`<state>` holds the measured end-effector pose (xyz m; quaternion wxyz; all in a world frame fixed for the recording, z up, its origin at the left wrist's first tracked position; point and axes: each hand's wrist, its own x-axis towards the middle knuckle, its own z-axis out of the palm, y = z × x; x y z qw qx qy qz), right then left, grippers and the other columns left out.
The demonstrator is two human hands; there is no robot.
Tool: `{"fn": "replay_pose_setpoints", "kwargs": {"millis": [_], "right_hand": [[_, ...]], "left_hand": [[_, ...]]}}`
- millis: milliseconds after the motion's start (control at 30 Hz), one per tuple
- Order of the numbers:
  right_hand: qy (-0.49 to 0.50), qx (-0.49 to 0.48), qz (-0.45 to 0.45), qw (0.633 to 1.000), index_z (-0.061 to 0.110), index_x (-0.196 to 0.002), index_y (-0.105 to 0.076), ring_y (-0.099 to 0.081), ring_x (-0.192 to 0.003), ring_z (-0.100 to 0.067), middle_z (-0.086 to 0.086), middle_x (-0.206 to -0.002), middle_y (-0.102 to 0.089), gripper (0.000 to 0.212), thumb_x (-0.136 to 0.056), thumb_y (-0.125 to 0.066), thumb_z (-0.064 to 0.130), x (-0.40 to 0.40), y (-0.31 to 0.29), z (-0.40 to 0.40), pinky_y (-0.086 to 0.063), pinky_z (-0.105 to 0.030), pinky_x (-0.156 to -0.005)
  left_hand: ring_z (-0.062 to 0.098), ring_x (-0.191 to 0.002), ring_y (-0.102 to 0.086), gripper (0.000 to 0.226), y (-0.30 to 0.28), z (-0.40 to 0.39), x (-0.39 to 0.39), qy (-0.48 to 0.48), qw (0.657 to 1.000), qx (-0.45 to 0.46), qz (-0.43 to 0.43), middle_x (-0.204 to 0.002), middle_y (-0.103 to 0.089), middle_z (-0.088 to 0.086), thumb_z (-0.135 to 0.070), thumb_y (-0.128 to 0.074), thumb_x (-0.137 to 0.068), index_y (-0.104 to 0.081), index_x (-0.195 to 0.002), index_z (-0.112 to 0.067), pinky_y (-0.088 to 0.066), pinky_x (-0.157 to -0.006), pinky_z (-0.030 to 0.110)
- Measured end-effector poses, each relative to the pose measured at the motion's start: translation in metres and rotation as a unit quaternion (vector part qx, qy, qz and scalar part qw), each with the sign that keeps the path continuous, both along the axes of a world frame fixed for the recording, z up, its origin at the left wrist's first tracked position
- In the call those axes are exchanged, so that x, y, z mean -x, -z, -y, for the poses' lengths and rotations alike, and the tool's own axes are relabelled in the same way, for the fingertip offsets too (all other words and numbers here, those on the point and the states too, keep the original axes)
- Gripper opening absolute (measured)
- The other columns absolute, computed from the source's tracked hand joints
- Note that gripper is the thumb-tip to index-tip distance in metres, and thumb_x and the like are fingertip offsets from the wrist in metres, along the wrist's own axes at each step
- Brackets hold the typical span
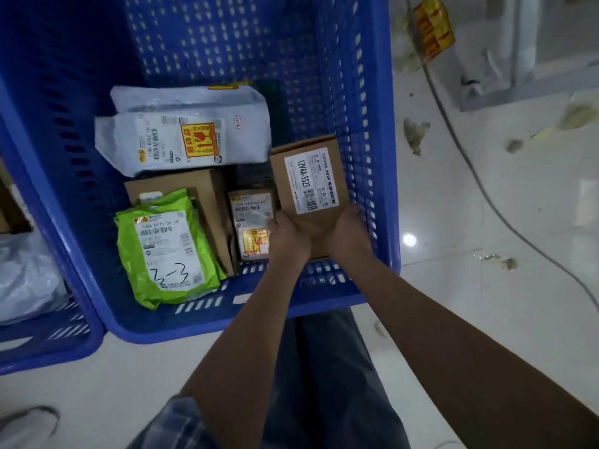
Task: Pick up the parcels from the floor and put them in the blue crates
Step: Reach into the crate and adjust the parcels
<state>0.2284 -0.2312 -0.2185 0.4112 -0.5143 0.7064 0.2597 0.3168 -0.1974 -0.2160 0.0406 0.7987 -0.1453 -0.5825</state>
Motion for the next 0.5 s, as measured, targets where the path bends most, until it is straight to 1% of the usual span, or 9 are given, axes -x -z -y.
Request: {"fn": "replay_pose_setpoints", "kwargs": {"millis": [67, 133, 233, 300, 333, 367, 400, 467, 500], "right_hand": [[0.075, -0.01, 0.025, 0.997, 0.0, -0.132, -0.039, -0.051, -0.117, -0.033, -0.024, -0.13, -0.049, 0.042, -0.095, -0.039, 0.02, -0.004, 0.014, -0.005, -0.046, -0.04, -0.098], [0.096, -0.01, 0.029, 0.995, 0.003, -0.132, -0.043, -0.05, -0.12, -0.035, -0.022, -0.132, -0.05, 0.043, -0.094, -0.04, 0.025, -0.006, 0.023, -0.006, -0.044, -0.043, -0.101], [0.089, -0.035, 0.003, 0.995, 0.002, -0.138, -0.035, -0.043, -0.127, -0.034, -0.019, -0.139, -0.042, 0.046, -0.094, -0.045, 0.01, -0.006, 0.034, -0.001, -0.038, -0.039, -0.105], [0.061, -0.024, -0.004, 0.998, 0.005, -0.137, -0.039, -0.048, -0.122, -0.031, -0.016, -0.136, -0.046, 0.04, -0.097, -0.04, 0.012, -0.006, 0.043, 0.002, -0.044, -0.038, -0.098], [0.045, -0.016, -0.004, 0.999, 0.008, -0.133, -0.043, -0.051, -0.118, -0.029, -0.015, -0.132, -0.05, 0.036, -0.099, -0.037, 0.015, -0.006, 0.046, 0.002, -0.046, -0.035, -0.091], [0.038, -0.014, -0.006, 0.999, 0.009, -0.129, -0.046, -0.053, -0.115, -0.029, -0.014, -0.129, -0.053, 0.033, -0.1, -0.034, 0.018, -0.005, 0.051, 0.001, -0.045, -0.031, -0.085], [0.034, -0.012, -0.013, 0.999, 0.009, -0.129, -0.047, -0.053, -0.116, -0.03, -0.013, -0.128, -0.053, 0.033, -0.099, -0.036, 0.018, -0.005, 0.053, 0.002, -0.045, -0.031, -0.083], [0.016, -0.01, -0.027, 0.999, 0.005, -0.133, -0.04, -0.052, -0.118, -0.032, -0.016, -0.131, -0.051, 0.039, -0.096, -0.043, 0.014, -0.006, 0.053, 0.003, -0.045, -0.037, -0.09], [0.005, -0.009, -0.031, 0.999, 0.003, -0.136, -0.036, -0.052, -0.118, -0.032, -0.018, -0.133, -0.05, 0.041, -0.096, -0.043, 0.012, -0.006, 0.054, 0.002, -0.045, -0.038, -0.092]], "left_hand": [[0.038, -0.116, -0.047, 0.046, 0.007, 0.002, 0.001, 0.028, 0.999, -0.018, 0.002, -0.138, -0.032, 0.015, -0.006, -0.037, -0.091, -0.032, -0.136, -0.004, -0.043, -0.095, 0.043], [0.038, -0.118, -0.046, 0.047, 0.013, 0.005, 0.0, 0.04, 0.999, -0.023, -0.006, -0.139, -0.031, 0.016, -0.007, -0.038, -0.09, -0.031, -0.137, -0.003, -0.042, -0.097, 0.044], [0.036, -0.123, -0.044, 0.05, 0.02, 0.008, -0.004, 0.083, 0.995, -0.054, -0.018, -0.143, -0.029, 0.017, -0.011, -0.04, -0.092, -0.029, -0.139, -0.002, -0.039, -0.099, 0.04], [0.036, -0.123, -0.043, 0.05, 0.023, 0.007, -0.004, 0.124, 0.99, -0.069, -0.023, -0.142, -0.031, 0.018, -0.014, -0.042, -0.092, -0.03, -0.139, -0.002, -0.04, -0.098, 0.041], [0.036, -0.123, -0.043, 0.051, 0.025, 0.005, -0.004, 0.14, 0.987, -0.07, -0.024, -0.141, -0.032, 0.019, -0.015, -0.043, -0.092, -0.029, -0.139, -0.002, -0.04, -0.098, 0.042], [0.037, -0.123, -0.044, 0.053, 0.028, 0.004, -0.003, 0.155, 0.985, -0.07, -0.024, -0.14, -0.033, 0.02, -0.017, -0.043, -0.091, -0.028, -0.14, -0.003, -0.041, -0.099, 0.044], [0.038, -0.123, -0.044, 0.055, 0.031, 0.002, -0.001, 0.173, 0.982, -0.07, -0.021, -0.139, -0.033, 0.021, -0.018, -0.044, -0.092, -0.025, -0.141, -0.004, -0.041, -0.099, 0.045], [0.038, -0.122, -0.045, 0.062, 0.036, 0.002, 0.003, 0.222, 0.972, -0.078, -0.011, -0.139, -0.033, 0.022, -0.022, -0.047, -0.092, -0.017, -0.145, -0.005, -0.042, -0.096, 0.045], [0.038, -0.122, -0.045, 0.066, 0.038, 0.002, 0.004, 0.248, 0.965, -0.086, -0.005, -0.139, -0.033, 0.023, -0.023, -0.048, -0.093, -0.013, -0.146, -0.005, -0.042, -0.095, 0.043]]}}
